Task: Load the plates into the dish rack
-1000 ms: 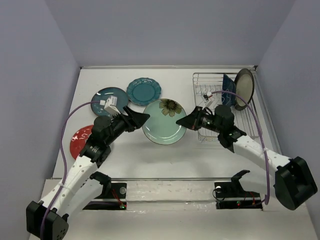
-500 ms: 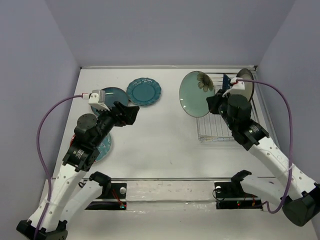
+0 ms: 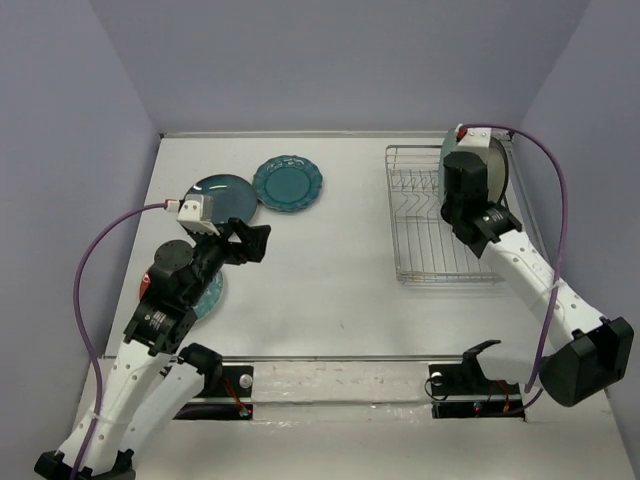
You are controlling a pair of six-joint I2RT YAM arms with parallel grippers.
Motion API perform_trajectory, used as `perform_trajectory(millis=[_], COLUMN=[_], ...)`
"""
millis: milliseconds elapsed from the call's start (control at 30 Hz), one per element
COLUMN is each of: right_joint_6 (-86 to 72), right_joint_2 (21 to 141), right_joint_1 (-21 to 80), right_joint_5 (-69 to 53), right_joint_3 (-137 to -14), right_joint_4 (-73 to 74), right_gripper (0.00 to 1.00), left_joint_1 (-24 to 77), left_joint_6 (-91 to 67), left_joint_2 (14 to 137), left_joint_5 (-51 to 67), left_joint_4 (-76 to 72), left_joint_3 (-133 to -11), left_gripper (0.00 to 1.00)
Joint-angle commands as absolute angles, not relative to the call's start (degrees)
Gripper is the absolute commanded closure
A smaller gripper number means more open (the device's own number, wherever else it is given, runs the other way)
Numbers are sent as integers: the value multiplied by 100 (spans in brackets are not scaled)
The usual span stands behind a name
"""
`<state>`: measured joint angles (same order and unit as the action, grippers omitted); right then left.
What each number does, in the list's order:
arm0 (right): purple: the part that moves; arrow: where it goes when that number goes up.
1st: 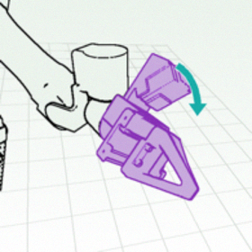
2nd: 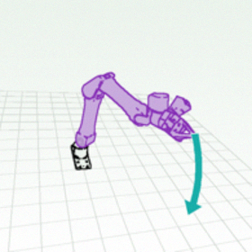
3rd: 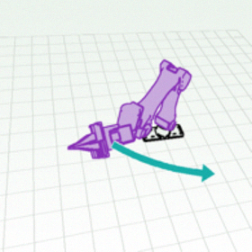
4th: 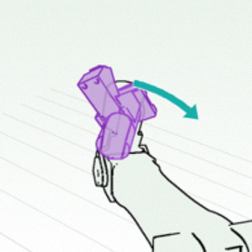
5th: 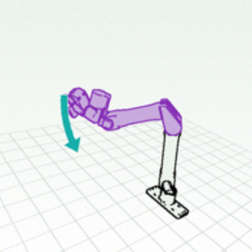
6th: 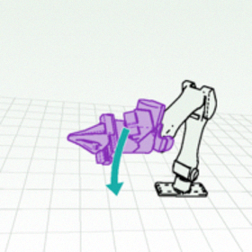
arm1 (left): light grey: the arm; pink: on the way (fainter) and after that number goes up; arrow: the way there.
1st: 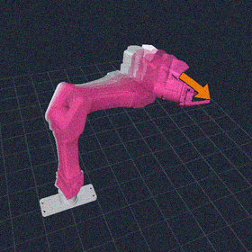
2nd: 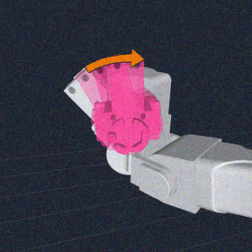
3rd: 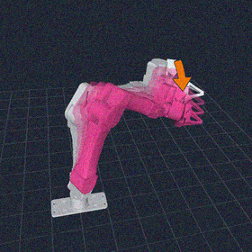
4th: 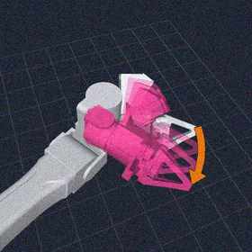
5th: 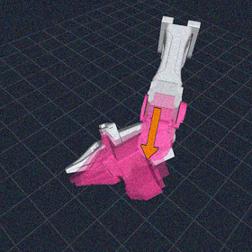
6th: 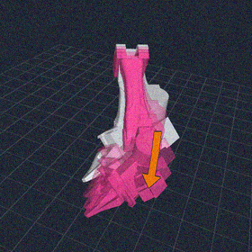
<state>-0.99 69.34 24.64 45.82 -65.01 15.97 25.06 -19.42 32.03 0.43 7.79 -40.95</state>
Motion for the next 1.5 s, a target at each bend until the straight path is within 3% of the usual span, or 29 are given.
perform_trajectory(millis=[0,200,700,1033,1167,1200,1333,1467], right_joint_6=[237,19,-114,-246,-334,-395,-729,-1395], right_joint_2=[6908,7513,8077,8807,8649,8614,8166,7656], right_joint_1=[1917,1275,1213,1213,1213,1213,1213,1300], right_joint_5=[4853,3904,3112,3419,3463,3480,3297,2612], right_joint_3=[-7102,-7137,-7014,-7084,-6873,-6847,-6750,-6601], right_joint_4=[809,861,826,493,325,325,492,694], right_gripper=[93,93,93,93,73,58,29,25], left_joint_1=[2514,2531,2522,2522,2514,2514,2496,2452], left_joint_6=[-1749,-1732,-1740,-1740,-1740,-1740,-1749,-1784], left_joint_2=[3138,3050,3094,3129,3164,3173,3260,3313], left_joint_5=[211,211,211,229,211,202,185,141], left_joint_4=[563,571,554,563,563,571,580,563], left_joint_3=[-4096,-4087,-4069,-4061,-4061,-4069,-4069,-4061], left_gripper=[1,2,2,2,2,2,2,2])
